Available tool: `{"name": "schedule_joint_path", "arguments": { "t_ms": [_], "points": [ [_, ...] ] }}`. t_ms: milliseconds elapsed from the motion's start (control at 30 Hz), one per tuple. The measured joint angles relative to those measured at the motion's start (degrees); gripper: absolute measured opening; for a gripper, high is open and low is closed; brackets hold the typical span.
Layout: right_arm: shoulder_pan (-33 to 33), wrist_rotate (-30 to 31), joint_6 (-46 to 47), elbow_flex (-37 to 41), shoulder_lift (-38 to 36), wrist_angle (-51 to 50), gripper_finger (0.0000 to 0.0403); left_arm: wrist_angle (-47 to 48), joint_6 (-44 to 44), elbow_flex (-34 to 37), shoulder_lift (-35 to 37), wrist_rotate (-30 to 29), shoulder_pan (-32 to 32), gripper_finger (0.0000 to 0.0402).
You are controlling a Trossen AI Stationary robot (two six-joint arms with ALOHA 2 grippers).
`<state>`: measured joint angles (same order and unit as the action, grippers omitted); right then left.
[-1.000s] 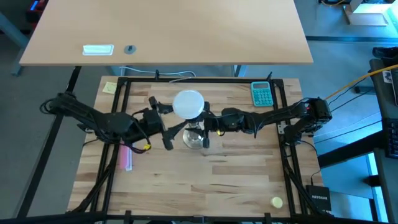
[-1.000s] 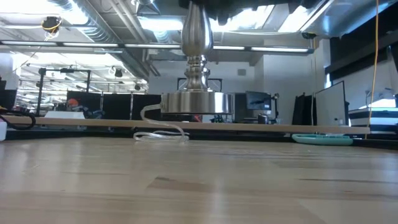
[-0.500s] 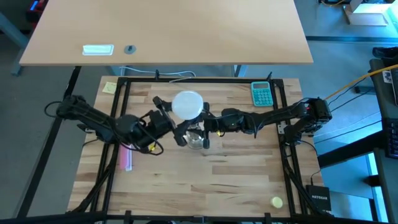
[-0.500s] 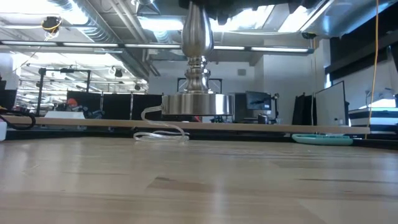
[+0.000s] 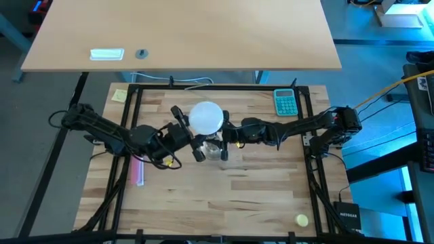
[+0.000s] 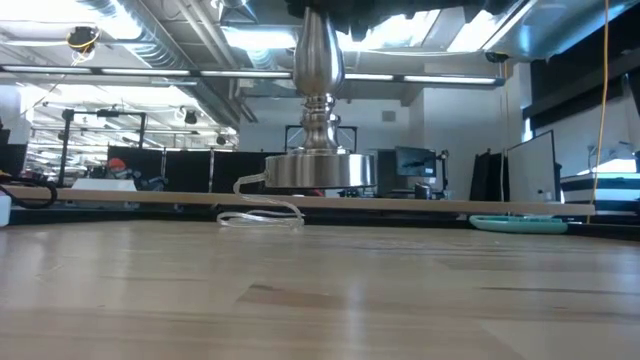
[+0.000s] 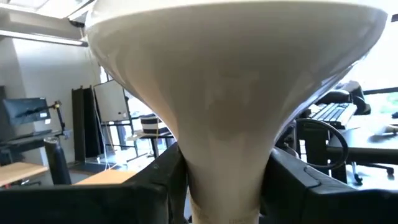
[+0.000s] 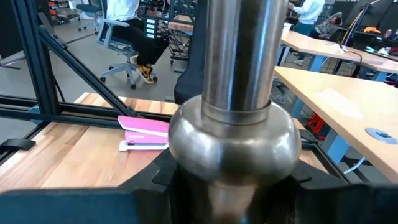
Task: Screw lightbulb
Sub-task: Insert the white lightbulb on the silver lamp
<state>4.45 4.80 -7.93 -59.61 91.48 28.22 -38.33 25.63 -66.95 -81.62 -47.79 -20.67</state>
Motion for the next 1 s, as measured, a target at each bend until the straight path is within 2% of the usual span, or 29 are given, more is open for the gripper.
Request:
{"name": "schedule_joint_path", "arguments": {
  "t_ms": [167, 300, 500, 800, 1000],
  "points": [
    [1.3, 0.1, -1.1, 0.1, -0.3, 0.0, 0.0141, 2.9, -0.9, 0.0, 0.9, 0.7, -0.9, 0.0141],
    [3.5, -2.8, -2.5, -0.8, -1.2, -0.5, 0.0141, 6.9, -3.6, -0.1, 3.1, 6.5, -1.6, 0.0141],
    [5.8, -13.2, -1.1, -2.1, -1.2, -2.2, 0.0141, 16.5, -12.0, -0.3, 5.9, 20.7, -0.5, 0.0141],
    [7.7, -25.9, 2.9, -2.2, 0.0, -3.8, 0.0141, 24.3, -13.7, -0.3, 5.9, 45.4, 4.2, 0.0141],
    [9.1, -30.3, 4.2, -2.2, 2.0, -4.0, 0.0141, 26.6, -8.5, -0.1, 5.0, 63.5, 7.4, 0.0141]
  ]
}}
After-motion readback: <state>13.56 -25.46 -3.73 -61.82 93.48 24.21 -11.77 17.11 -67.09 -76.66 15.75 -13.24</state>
